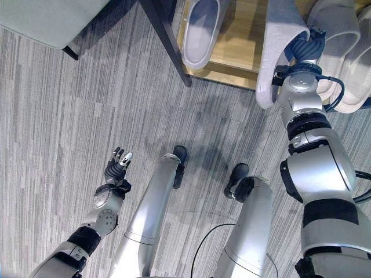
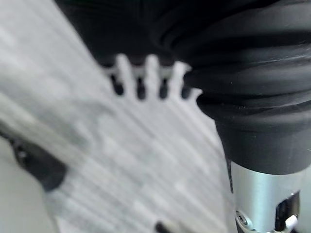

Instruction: Arrange the slippers neatly on the shoe rack.

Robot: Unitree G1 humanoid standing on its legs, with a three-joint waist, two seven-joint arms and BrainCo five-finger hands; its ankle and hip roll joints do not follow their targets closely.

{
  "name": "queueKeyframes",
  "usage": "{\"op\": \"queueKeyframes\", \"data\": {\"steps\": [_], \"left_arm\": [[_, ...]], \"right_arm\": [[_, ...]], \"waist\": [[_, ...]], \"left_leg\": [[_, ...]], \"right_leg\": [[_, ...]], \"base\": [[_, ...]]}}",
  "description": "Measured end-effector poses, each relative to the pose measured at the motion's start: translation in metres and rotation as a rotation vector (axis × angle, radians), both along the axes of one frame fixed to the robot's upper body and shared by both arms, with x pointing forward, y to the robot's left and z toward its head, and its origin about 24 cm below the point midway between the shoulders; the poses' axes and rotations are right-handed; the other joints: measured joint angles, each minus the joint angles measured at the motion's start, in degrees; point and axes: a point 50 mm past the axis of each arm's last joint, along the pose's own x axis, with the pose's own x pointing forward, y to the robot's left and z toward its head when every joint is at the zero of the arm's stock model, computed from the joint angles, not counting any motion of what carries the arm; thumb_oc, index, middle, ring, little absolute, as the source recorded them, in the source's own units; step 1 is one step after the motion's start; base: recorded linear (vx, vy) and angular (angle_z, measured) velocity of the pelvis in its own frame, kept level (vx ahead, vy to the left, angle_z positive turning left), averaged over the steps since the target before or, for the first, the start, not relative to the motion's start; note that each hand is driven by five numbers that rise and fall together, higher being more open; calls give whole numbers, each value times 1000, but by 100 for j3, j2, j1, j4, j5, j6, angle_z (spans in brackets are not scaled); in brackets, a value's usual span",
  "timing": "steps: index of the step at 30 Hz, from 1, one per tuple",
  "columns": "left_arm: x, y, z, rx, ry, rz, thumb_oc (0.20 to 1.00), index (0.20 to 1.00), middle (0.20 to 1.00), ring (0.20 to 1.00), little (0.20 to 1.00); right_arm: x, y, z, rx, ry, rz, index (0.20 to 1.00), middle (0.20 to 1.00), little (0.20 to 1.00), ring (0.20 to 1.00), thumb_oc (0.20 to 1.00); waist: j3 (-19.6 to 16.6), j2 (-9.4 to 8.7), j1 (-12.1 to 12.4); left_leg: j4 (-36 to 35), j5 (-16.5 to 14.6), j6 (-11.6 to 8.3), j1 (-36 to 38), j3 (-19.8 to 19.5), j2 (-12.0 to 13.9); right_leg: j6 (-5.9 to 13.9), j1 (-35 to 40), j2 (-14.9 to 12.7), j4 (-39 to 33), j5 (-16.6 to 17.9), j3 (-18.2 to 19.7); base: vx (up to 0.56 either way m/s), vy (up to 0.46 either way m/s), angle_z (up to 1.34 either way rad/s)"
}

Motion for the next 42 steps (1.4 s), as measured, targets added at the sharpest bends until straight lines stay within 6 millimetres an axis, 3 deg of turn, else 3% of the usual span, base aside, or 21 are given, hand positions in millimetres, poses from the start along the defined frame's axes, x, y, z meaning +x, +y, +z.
{"op": "queueKeyframes", "data": {"steps": [10,11,12,13,20,42], "left_arm": [[1,1,12,38,-55,-32,1000,1000,1000,1000,1000],[1,0,12,41,-54,-39,1000,1000,1000,1000,1000],[0,-2,12,49,-54,-48,1000,1000,1000,1000,1000],[0,-3,11,55,-53,-53,1000,1000,1000,1000,1000],[3,-3,23,221,-108,-129,1000,1000,1000,1000,1000],[2,-11,24,341,-126,-179,1000,1000,1000,1000,1000]], "right_arm": [[-4,1,35,30,-87,-17,200,200,200,200,200],[-5,2,38,30,-96,-16,297,297,297,297,297],[-5,2,41,32,-102,-19,762,762,762,762,762],[-6,2,43,34,-106,-22,1000,1000,1000,1000,1000],[-8,1,53,44,-131,-53,1000,1000,1000,1000,1000],[-7,4,46,97,-155,-47,1000,1000,1000,1000,1000]], "waist": [[139,11,159],[139,11,167],[139,11,169],[139,11,170],[146,23,172],[178,83,145]], "left_leg": [[-318,63,-45,7,-14,-40],[-329,64,-45,13,-11,-44],[-344,68,-43,15,-8,-47],[-354,75,-45,14,-8,-49],[-622,209,-54,21,-13,-70],[-892,384,-96,133,-49,-75]], "right_leg": [[4,-32,-61,-192,-3,-54],[2,-28,-66,-199,-4,-53],[2,-28,-71,-208,-4,-52],[2,-28,-75,-214,-4,-52],[16,-39,-91,-431,70,-79],[-11,50,-94,-627,208,-140]], "base": [[1,20,4],[0,0,0],[0,0,0],[1,9,4],[-2,8,1],[-3,-2,0]]}}
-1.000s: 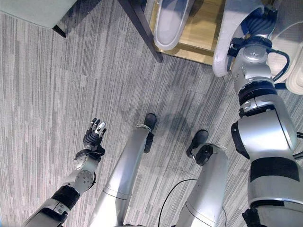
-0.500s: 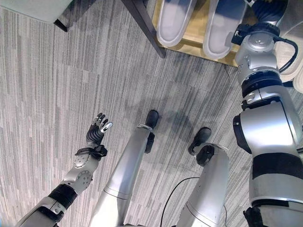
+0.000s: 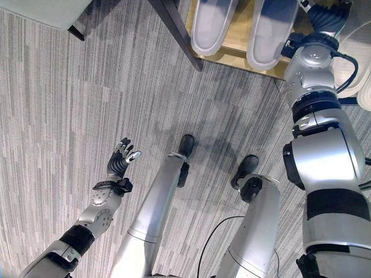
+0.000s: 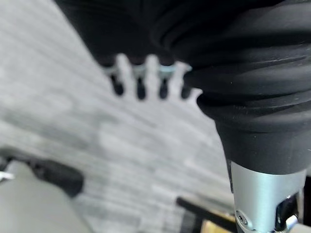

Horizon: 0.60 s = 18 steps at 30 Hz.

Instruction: Arrange the slippers neatly on the shoe rack.

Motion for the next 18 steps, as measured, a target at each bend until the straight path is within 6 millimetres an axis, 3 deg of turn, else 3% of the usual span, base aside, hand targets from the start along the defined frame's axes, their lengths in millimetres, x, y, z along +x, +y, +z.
{"op": "queueKeyframes", "data": {"steps": [10,14,18], "left_arm": [[0,-2,-1,5,2,-8,1000,1000,1000,1000,1000],[1,-3,1,-45,7,-2,1000,1000,1000,1000,1000],[6,-8,12,-53,-36,-29,1000,1000,1000,1000,1000]], "right_arm": [[10,30,-9,68,-27,137,1000,1000,1000,1000,1000],[16,59,-21,96,-50,253,1000,1000,1000,1000,1000],[17,64,-23,102,-52,267,1000,1000,1000,1000,1000]], "waist": [[-10,-8,-35],[-12,-12,-183],[-14,-11,-190]], "left_leg": [[-107,54,6,-2,-18,5],[-100,54,7,-2,-25,9],[-120,63,6,-2,-46,28]], "right_leg": [[13,21,11,-134,69,-28],[12,28,20,-140,74,-35],[5,41,40,-185,105,-60]], "base": [[0,0,0],[0,0,0],[-2,1,-1]]}}
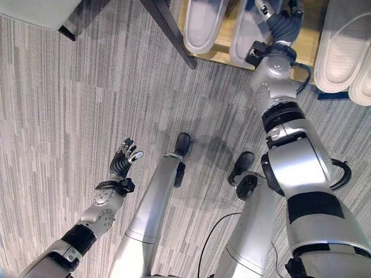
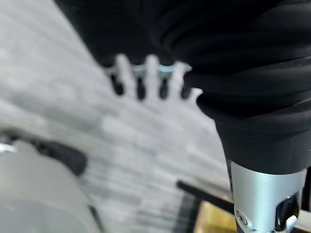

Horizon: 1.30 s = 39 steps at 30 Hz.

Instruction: Arrange the slippers neatly on the shoe rack.

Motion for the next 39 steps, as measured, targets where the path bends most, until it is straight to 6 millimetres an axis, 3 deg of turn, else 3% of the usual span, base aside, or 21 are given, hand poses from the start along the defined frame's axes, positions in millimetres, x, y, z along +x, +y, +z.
{"op": "queueKeyframes", "data": {"steps": [17,20,35,39], "left_arm": [[1,-1,2,25,-14,-19,1000,1000,1000,1000,1000],[1,-1,2,52,-21,-27,1000,1000,1000,1000,1000],[1,3,3,76,-24,-31,1000,1000,1000,1000,1000],[0,3,2,77,-21,-31,1000,1000,1000,1000,1000]], "right_arm": [[-3,-18,3,30,-3,-57,1000,1000,1000,1000,1000],[-4,-24,3,-24,13,-83,1000,1000,1000,1000,1000],[-2,-20,6,-299,87,-142,1000,1000,1000,1000,1000],[-4,-28,8,-365,103,-181,1000,1000,1000,1000,1000]], "waist": [[-7,-1,47],[-7,-1,101],[-10,0,128],[-10,0,145]], "left_leg": [[-259,151,-53,0,-128,-80],[-261,164,-64,-6,-157,-108],[-269,203,-78,-8,-189,-167],[-325,244,-77,-10,-201,-200]], "right_leg": [[-1,45,-70,-146,34,-137],[-18,53,-102,-131,23,-172],[-22,59,-158,-98,19,-196],[-20,59,-183,-120,21,-202]], "base": [[3,1,3],[14,2,4],[0,0,0],[-5,1,3]]}}
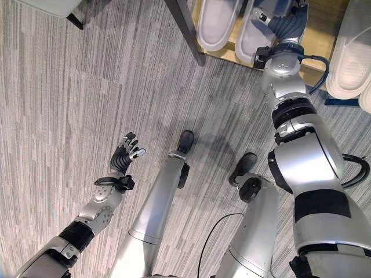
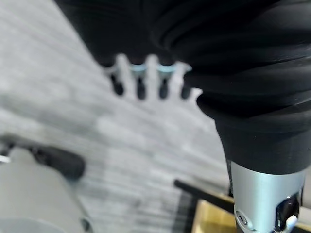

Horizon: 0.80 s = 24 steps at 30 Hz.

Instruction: Arrange the slippers neatly on the shoe rack.

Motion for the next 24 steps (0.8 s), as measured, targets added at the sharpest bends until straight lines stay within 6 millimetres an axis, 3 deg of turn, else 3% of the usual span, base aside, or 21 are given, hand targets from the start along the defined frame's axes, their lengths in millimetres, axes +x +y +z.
{"op": "queueKeyframes", "data": {"steps": [10,14,15,18,19,22,23,24], "left_arm": [[-1,1,-1,3,3,3,1000,1000,1000,1000,1000],[-3,1,5,-5,-27,1,1000,1000,1000,1000,1000],[-4,8,5,3,-34,24,1000,1000,1000,1000,1000],[-6,12,7,-10,-50,29,1000,1000,1000,1000,1000],[-11,17,4,-4,-46,35,1000,1000,1000,1000,1000],[-17,19,-4,9,-18,21,1000,1000,1000,1000,1000],[-20,18,-9,17,-8,2,1000,1000,1000,1000,1000],[-23,19,-12,33,2,0,1000,1000,1000,1000,1000]], "right_arm": [[-3,-13,0,58,-14,-32,1000,1000,1000,1000,1000],[-22,-29,-28,141,-130,21,1000,1000,1000,1000,1000],[-26,-32,-57,63,-79,13,1000,1000,1000,1000,1000],[-38,-40,-105,-5,22,-7,1000,1000,1000,1000,1000],[-41,-34,-137,-31,101,7,1000,1000,1000,1000,1000],[-50,-27,-184,-29,214,32,1000,1000,1000,1000,1000],[-60,-24,-213,-21,290,42,1000,1000,1000,1000,1000],[-63,-20,-223,-15,316,57,1000,1000,1000,1000,1000]], "waist": [[-7,-4,-21],[-88,-71,-84],[-84,-77,-142],[-74,-100,-217],[-101,-190,-370],[-196,-351,-467],[-248,-441,-529],[-283,-494,-534]], "left_leg": [[-77,61,-9,0,-56,-9],[-399,192,10,51,-115,-17],[-488,223,-2,238,-170,-10],[-737,256,9,719,-221,-17],[-1025,262,12,1093,-231,-19],[-1651,415,-3,1798,-339,-5],[-2018,559,-19,2183,-443,14],[-2128,603,-47,2319,-454,33]], "right_leg": [[6,37,-2,-93,35,-70],[32,172,-2,-461,157,-212],[60,412,0,-600,198,-286],[93,942,-12,-850,218,-379],[103,1304,-29,-1061,234,-418],[98,1990,-30,-1576,293,-602],[71,2390,-16,-1857,339,-751],[60,2528,-3,-1951,353,-805]], "base": [[-11,8,0],[-61,28,0],[-92,-1,-2],[-86,-18,4],[-109,-21,15],[-72,-16,17],[-82,-7,20],[-76,-6,18]]}}
